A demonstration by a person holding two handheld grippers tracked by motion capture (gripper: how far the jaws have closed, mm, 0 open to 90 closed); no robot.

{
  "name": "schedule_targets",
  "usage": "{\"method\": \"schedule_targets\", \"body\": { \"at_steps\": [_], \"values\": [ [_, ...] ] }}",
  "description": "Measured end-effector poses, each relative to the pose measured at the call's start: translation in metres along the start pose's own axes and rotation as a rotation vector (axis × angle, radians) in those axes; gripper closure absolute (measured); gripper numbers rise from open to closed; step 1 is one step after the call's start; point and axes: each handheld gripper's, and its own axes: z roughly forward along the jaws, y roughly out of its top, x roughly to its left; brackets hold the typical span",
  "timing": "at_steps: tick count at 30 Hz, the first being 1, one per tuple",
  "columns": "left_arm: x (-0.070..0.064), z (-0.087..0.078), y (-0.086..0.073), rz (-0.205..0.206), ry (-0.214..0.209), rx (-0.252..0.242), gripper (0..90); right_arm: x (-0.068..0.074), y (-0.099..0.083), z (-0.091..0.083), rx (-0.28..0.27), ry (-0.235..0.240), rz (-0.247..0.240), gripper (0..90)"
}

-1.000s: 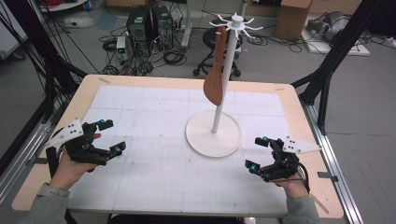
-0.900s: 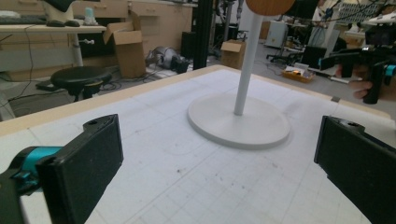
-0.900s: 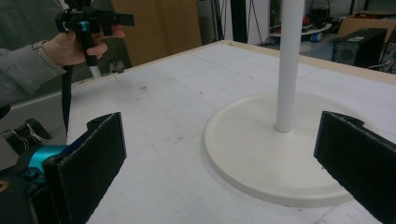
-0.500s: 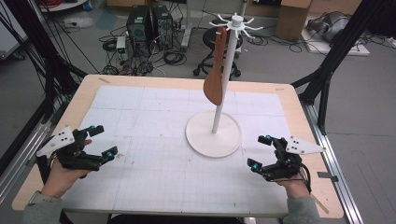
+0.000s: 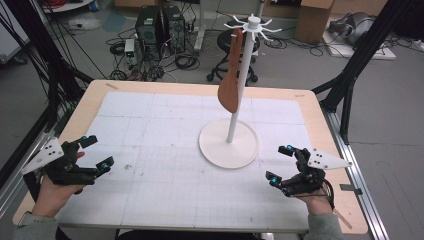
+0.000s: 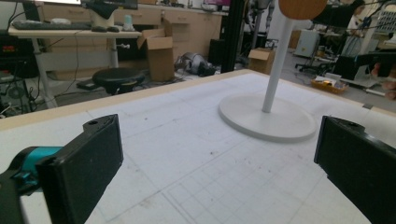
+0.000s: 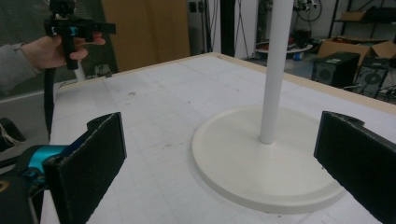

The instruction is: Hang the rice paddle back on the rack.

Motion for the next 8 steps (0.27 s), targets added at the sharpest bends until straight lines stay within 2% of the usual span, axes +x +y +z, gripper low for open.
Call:
{"method": "schedule_targets", "body": {
  "at_steps": [8],
  "values": [
    [-0.0022,-0.0041,-0.0036,0.003,0.037,0.008,1.7,-0.0028,-0.0027,-0.0095,-0.053,-0.049,0.031,0.8]
  ]
}}
